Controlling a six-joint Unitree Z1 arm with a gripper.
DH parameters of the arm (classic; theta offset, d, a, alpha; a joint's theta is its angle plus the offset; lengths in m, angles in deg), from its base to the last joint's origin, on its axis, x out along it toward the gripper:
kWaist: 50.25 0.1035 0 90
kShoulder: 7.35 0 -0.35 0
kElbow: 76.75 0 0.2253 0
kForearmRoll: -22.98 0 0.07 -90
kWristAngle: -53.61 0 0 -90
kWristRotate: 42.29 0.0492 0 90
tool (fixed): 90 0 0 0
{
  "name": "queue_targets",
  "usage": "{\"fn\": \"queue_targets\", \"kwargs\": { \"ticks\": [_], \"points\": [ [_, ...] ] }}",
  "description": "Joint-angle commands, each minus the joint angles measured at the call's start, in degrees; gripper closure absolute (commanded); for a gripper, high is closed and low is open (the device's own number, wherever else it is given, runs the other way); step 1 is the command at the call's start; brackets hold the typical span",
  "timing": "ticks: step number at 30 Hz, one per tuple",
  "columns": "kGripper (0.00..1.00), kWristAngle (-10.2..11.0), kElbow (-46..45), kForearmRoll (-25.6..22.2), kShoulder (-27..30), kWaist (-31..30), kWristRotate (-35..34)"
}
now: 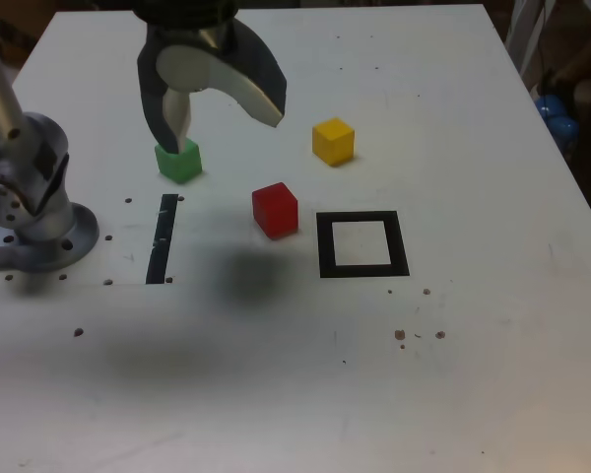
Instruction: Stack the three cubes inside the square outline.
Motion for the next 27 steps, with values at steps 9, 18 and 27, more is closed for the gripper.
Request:
{"fn": "queue_targets", "kwargs": {
  "ticks": [9,18,27],
  "points": [
    [0.05,2.3,-3.0,1.4,-2.2,-0.4,-14.1],
    [0.05,2.2,-8.4,9.1,-6.8,2.3,-15.9],
    [0.07,0.6,-8.8,14.2,-13.0,3.3,-15.4]
  ]
}}
